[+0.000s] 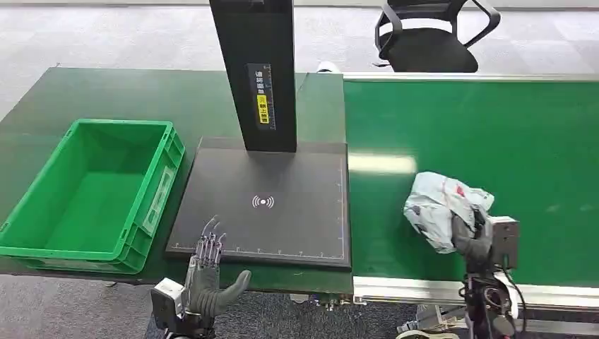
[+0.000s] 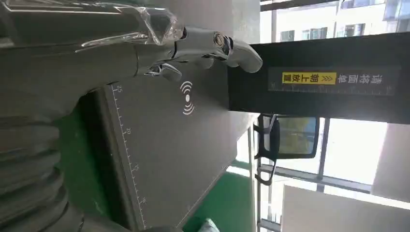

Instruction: Moved the parcel from conveyor to table for the left to box.

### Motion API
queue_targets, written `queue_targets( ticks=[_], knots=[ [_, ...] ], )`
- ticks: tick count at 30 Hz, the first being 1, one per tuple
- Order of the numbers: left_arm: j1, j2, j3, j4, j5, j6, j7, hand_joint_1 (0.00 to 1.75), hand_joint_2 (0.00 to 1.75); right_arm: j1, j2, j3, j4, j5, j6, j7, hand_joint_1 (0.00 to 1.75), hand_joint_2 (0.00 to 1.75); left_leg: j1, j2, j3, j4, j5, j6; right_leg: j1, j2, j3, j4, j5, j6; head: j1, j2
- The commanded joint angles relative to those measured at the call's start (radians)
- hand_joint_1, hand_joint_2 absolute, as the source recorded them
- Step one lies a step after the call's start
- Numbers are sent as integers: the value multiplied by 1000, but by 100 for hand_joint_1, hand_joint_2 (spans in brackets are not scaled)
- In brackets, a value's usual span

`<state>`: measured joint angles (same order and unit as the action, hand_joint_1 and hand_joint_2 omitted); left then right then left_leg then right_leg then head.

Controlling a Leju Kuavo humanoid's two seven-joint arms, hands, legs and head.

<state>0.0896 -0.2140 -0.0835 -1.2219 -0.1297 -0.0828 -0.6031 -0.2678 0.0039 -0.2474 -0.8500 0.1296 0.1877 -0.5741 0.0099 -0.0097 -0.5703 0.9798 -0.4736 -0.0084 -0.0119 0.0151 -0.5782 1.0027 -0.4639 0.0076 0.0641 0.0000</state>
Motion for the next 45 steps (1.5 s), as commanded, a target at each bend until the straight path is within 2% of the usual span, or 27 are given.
queue_targets(
  ticks=[1, 3, 5, 6, 11, 12, 16, 20, 22, 23, 25, 26, 29, 30, 37, 45],
  knots=[
    [11, 12, -8, 38, 7, 16, -15, 0, 175, -43, 137, 457, -160, -91, -49, -30, 175, 175, 0, 10, 2, 0, -1, 0, 1, 8, -1, 0, 1, -1, 0, 0],
    [8, 6, -14, 30, 5, 18, -15, 0, 175, -66, 150, 471, -239, -128, -102, -65, 175, 175, 0, 8, 2, 0, -1, 0, 0, 6, -1, 1, 1, -1, 0, 0],
    [2, 3, -21, 27, 4, 25, -10, 0, 175, -87, 136, 497, -301, -174, -137, -22, 175, 175, -1, 4, -1, 1, 0, 0, 0, 3, -3, 2, 0, 0, 0, 0],
    [-7, -1, -23, 30, 5, 26, -9, 0, 175, -127, 140, 482, -328, -219, -152, -45, 175, 175, -1, 6, 0, 2, -1, 0, 0, 4, -3, 2, 0, 0, 0, 0],
    [-21, -3, -27, 46, 7, 34, -5, 0, 175, -250, 139, 462, -393, -319, -168, 1, 175, 175, -2, 3, -2, 2, 1, 0, -3, 2, -4, 2, 1, 0, 0, 0],
    [-20, -1, -27, 48, 10, 37, -8, 0, 175, -304, 138, 465, -383, -347, -159, 11, 175, 175, -2, 4, -2, 3, 0, 0, -2, 2, -4, 3, 0, 0, 0, 0],
    [-24, 6, -25, 57, 14, 40, -12, 0, 175, -424, 158, 495, -272, -388, -140, 81, 175, 175, -2, 4, -1, 2, 1, 0, -2, 3, -3, 2, 1, -1, 0, 0],
    [-40, 7, -27, 72, 17, 40, -11, 0, 175, -489, 193, 534, -105, -397, -121, 102, 175, 175, -1, 4, 2, 0, 1, 0, -1, 3, 0, 0, 1, -1, 0, 0],
    [-48, 7, -30, 73, 18, 41, -12, 0, 175, -532, 218, 580, 102, -469, -30, 185, 175, 175, 0, 4, 4, 0, 0, 0, 0, 3, 1, -1, 1, -1, 0, 0],
    [-49, 7, -30, 71, 18, 41, -12, 0, 175, -529, 227, 590, 143, -464, -28, 142, 175, 175, 0, 4, 4, 0, 1, 0, 0, 3, 1, 0, 1, 0, 0, 0],
    [-45, 8, -31, 63, 22, 50, -7, 0, 175, -539, 257, 651, 322, -470, 12, 183, 175, 175, 0, 5, 5, -1, 1, 0, 0, 4, 3, -2, 2, -1, 0, 0],
    [-42, 10, -33, 59, 23, 52, -5, 0, 175, -530, 269, 674, 377, -464, 14, 167, 175, 175, 0, 5, 6, -1, 0, 0, 0, 4, 3, -2, 1, -1, 0, 0],
    [-32, 11, -41, 49, 25, 57, -1, 0, 175, -510, 285, 708, 447, -459, 5, 186, 175, 175, 0, 2, 5, -1, 0, 0, 0, 2, 3, -1, 0, -1, 0, 0],
    [-27, 12, -46, 43, 27, 60, 3, 0, 175, -508, 288, 713, 475, -470, -1, 226, 175, 175, 0, 2, 6, -2, 1, 0, 1, 1, 5, -3, 1, -1, 0, 0],
    [-6, 21, -57, 35, 32, 65, 8, 0, 175, -488, 279, 736, 514, -466, -32, 277, 175, 175, 0, 0, 3, 0, 0, 0, 0, -1, 2, -1, 0, -1, 0, 0],
    [-10, 23, -59, 55, 32, 64, 8, 0, 175, -478, 254, 721, 497, -481, -17, 243, 175, 175, 0, -2, 2, 0, 1, 0, 0, -3, 2, -1, 0, -1, 0, 0]
  ],
)
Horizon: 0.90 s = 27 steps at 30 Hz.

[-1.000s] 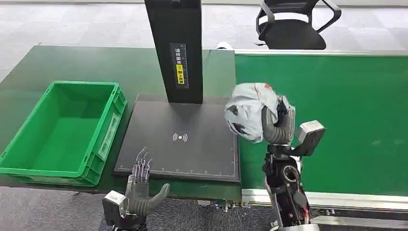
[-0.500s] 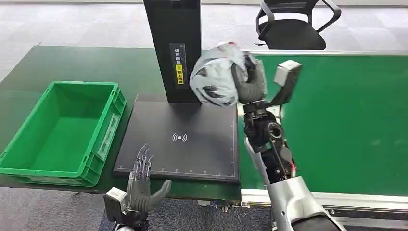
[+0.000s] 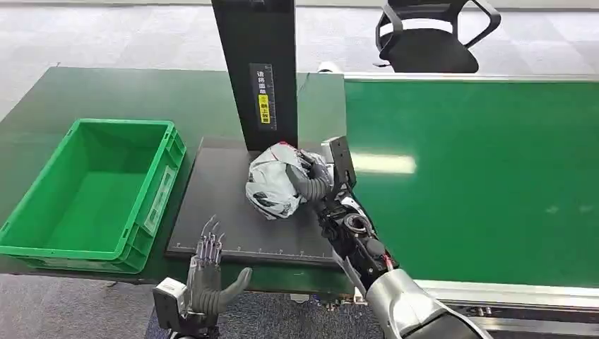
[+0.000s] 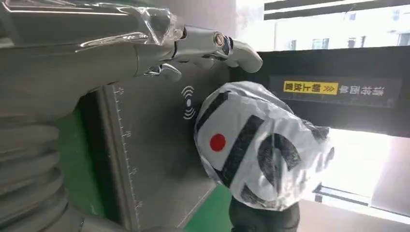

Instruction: Moved the parcel from conveyor to table for the left to box.

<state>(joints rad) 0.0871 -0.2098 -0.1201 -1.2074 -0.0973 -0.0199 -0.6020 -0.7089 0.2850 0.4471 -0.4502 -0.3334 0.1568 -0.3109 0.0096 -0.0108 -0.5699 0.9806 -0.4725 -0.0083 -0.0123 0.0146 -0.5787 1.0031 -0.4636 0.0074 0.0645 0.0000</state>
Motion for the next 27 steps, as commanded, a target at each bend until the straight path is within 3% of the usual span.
queue_targets(
  ticks=[1, 10, 14, 15, 16, 21, 27],
  knots=[
    [-8, 18, -22, 41, -1, 1, 6, 0, 175, -35, -26, 14, 92, -30, 19, -28, 0, 175, 0, -1, 2, -1, 0, 0, 1, -3, 3, -1, 0, -1, 0, 0],
    [19, 18, 15, 3, 4, 3, 0, 0, 175, 60, -81, -78, -84, -152, 192, -156, 0, 175, 1, -1, 2, -1, 0, 0, 1, -3, 3, -2, -1, 0, 0, 0],
    [30, 17, 23, -8, 3, -2, -4, 0, 175, 106, -94, -80, -140, -154, 205, -164, 0, 175, 0, -1, 2, -1, 0, 0, 1, -2, 3, -1, 0, 0, 0, 0],
    [35, 16, 29, -11, 0, -7, -6, 0, 175, 135, -102, -81, -176, -158, 214, -165, 0, 175, 0, -1, 2, -1, 0, 0, 1, -3, 3, -2, -1, 0, 0, 0],
    [50, 8, 44, -24, -8, -22, -14, 0, 175, 297, -138, -102, -335, -170, 250, -181, 0, 175, 1, -4, 4, -2, 0, 0, 2, -6, 6, -4, -1, 0, 0, 0],
    [47, 5, 47, -21, -10, -24, -14, 0, 175, 282, -132, -105, -329, -170, 246, -173, 0, 175, 0, 0, 0, 0, -1, 0, 0, -1, 1, 0, -1, 0, 0, 0],
    [44, 5, 63, -16, -21, -38, -15, 0, 175, 510, -160, -187, -509, -186, 249, -193, 0, 175, 1, -4, 3, -1, -1, 0, 1, -5, 5, -2, -2, 0, 0, 0]
  ],
)
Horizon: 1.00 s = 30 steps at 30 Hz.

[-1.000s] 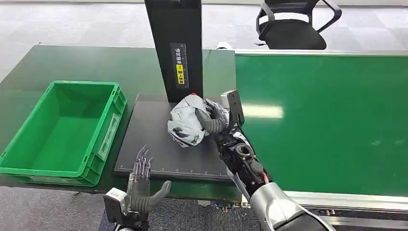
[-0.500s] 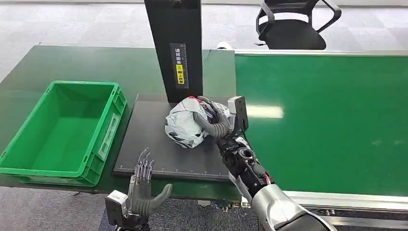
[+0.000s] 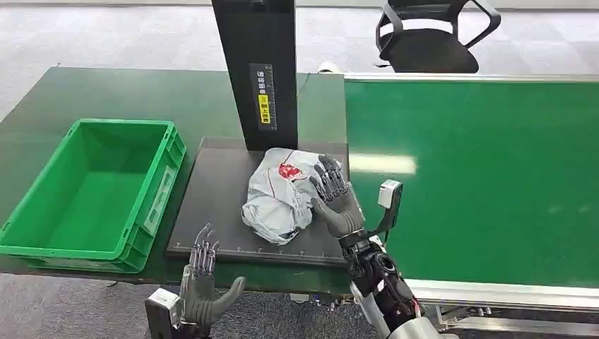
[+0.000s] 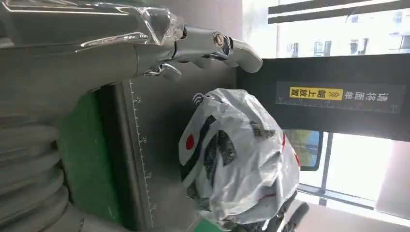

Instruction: Moved the parcel from conveyor to table for the left to box.

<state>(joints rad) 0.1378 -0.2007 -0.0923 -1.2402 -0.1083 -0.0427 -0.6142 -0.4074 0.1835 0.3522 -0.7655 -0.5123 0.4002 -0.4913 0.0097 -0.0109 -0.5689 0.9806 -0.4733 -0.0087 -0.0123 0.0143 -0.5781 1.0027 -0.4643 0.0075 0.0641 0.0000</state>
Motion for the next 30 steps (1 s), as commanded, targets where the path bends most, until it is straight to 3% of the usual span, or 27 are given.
queue_targets(
  ticks=[1, 7, 9, 13, 19, 23, 26, 30],
  knots=[
    [-9, -6, 40, 17, -11, -17, -3, 0, 175, 230, -57, -105, -223, -11, 18, -18, 0, 175, 1, -6, 3, -2, 0, 1, 1, -8, 6, -3, -2, 0, 0, 0],
    [-7, -6, 53, 4, -14, -26, -8, 0, 175, 358, 1, -199, -416, -135, 117, -75, 0, 175, 0, -3, 1, 0, -1, 0, 1, -5, 2, -1, -2, -1, 0, 0],
    [9, -8, 67, -34, -6, -15, -14, 0, 175, 387, 25, -234, -464, -125, 92, -102, 0, 175, 0, -2, -1, 0, -1, 0, 0, -3, 0, 0, -1, 0, 0, 0],
    [31, -13, 60, -130, -77, 78, -8, 0, 175, 414, 56, -236, -568, 121, -92, -207, 0, 175, 0, 0, -2, 1, -2, 0, 1, -2, 0, 1, -2, -1, 0, 0],
    [-5, 22, -69, -218, -220, 223, 2, 0, 175, 410, 69, -216, -526, 156, -87, -207, 0, 175, 1, -2, 0, 0, -1, 0, 1, -4, 1, 0, -2, -1, 0, 0],
    [-116, 50, -229, -214, -515, 395, 101, 0, 175, 404, 83, -234, -500, 166, -47, -207, 0, 175, 0, -4, -1, 0, 0, 0, 1, -5, 1, -1, -1, 0, 0, 0],
    [-283, 87, -359, -57, -753, 322, 294, 0, 175, 383, 87, -239, -467, 150, -21, -206, 0, 175, 0, -7, -1, 0, 1, 0, 0, -9, 2, 0, -1, 0, 1, 0],
    [-357, 69, -367, 57, -737, 348, 287, 0, 175, 370, 88, -248, -456, 148, -18, -201, 0, 175, -1, -4, 1, -1, 1, 0, -1, -5, 3, -1, 0, 0, 0, 0]
  ],
)
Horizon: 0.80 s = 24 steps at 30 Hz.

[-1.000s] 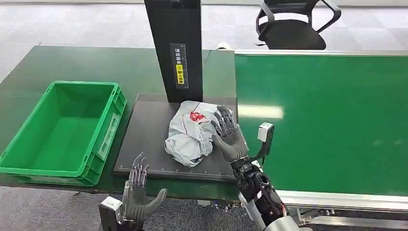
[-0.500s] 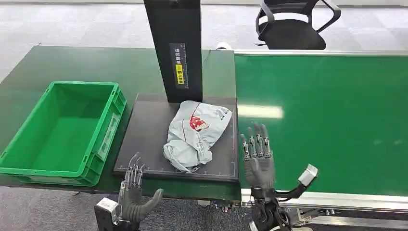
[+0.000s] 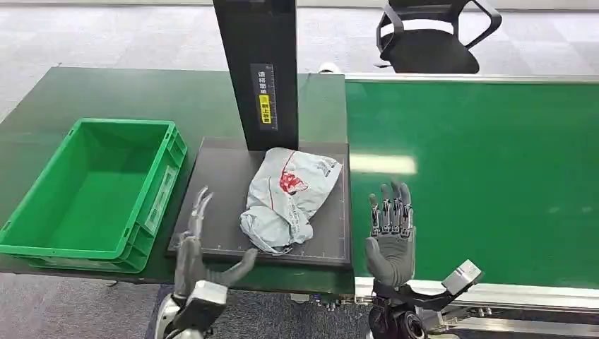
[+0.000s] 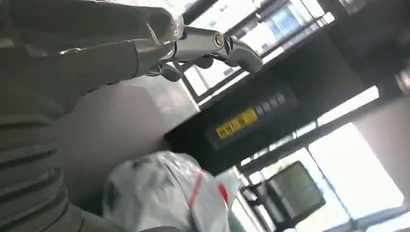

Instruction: Moved the parcel from conveyor to table for the left to box.

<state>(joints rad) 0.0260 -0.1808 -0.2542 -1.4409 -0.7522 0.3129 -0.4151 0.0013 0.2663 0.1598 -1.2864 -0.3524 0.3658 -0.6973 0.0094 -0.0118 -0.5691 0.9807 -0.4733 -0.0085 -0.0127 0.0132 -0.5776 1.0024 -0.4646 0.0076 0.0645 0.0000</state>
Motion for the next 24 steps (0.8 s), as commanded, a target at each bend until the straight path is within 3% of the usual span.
queue_targets(
  ticks=[1, 3, 7, 10, 17, 24],
  knots=[
    [-256, 60, -221, 271, -105, -22, 93, 0, 175, -38, 6, -57, 65, -15, 22, 8, 0, 175, 0, -3, 2, -2, 2, 0, 0, -5, 4, -2, 1, 0, 0, 0],
    [-377, 54, -265, 402, -108, -87, 131, 0, 175, -39, 10, -67, 65, -20, 29, 18, 0, 175, 0, 1, 3, -3, 1, 0, 1, -1, 4, -3, 2, -1, 0, 0],
    [-597, 26, -291, 703, -46, -190, 132, 0, 175, -51, 14, -75, 85, -46, 48, 44, 0, 175, 1, -6, 1, -1, 3, 0, 1, -8, 3, -2, 1, -1, 0, 0],
    [-724, 29, -271, 951, -12, -220, 128, 0, 175, -65, 17, -77, 117, -58, 59, 47, 0, 175, 1, -5, 1, -1, 3, 0, 1, -7, 4, -2, 2, -1, 0, 0],
    [-852, 76, -208, 1114, 17, -284, 181, 0, 175, 14, 18, -104, 31, -68, 81, 40, 0, 175, 2, 0, 2, 0, 1, 0, 2, -3, 3, -1, 1, -2, 0, 0],
    [-854, 96, -173, 1120, 34, -266, 209, 0, 175, 21, 20, -105, 20, -65, 83, 43, 0, 175, 1, 2, 3, -1, 1, 0, 2, -1, 3, -1, 2, -1, 0, 0]
  ],
)
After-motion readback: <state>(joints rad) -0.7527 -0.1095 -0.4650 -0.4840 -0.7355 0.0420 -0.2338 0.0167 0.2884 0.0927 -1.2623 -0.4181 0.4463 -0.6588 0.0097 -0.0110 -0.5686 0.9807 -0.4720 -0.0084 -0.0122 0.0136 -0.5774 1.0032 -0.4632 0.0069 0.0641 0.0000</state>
